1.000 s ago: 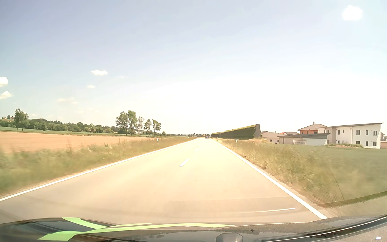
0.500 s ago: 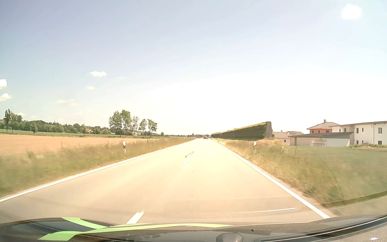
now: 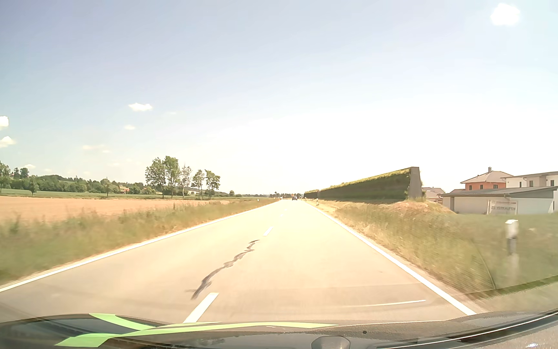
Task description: Follow the waypoints while adhering to traffic rules and regulations
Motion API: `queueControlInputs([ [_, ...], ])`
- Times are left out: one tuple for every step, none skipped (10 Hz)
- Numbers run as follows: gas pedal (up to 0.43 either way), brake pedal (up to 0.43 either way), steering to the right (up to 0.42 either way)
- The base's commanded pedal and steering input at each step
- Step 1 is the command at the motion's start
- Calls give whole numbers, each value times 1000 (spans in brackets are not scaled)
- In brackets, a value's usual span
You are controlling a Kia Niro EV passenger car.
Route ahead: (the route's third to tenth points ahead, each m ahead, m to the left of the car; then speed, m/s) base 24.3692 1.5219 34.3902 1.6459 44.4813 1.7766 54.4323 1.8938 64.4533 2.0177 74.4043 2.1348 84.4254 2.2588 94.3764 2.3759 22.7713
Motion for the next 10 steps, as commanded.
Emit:
queueControlInputs([
  [189, 0, -2],
  [189, 0, -4],
  [189, 0, -5],
  [189, 0, -4],
  [189, 0, -5],
  [189, 0, -4],
  [189, 0, -1],
  [189, 0, 0],
  [189, 0, 0],
  [189, 0, 0],
])
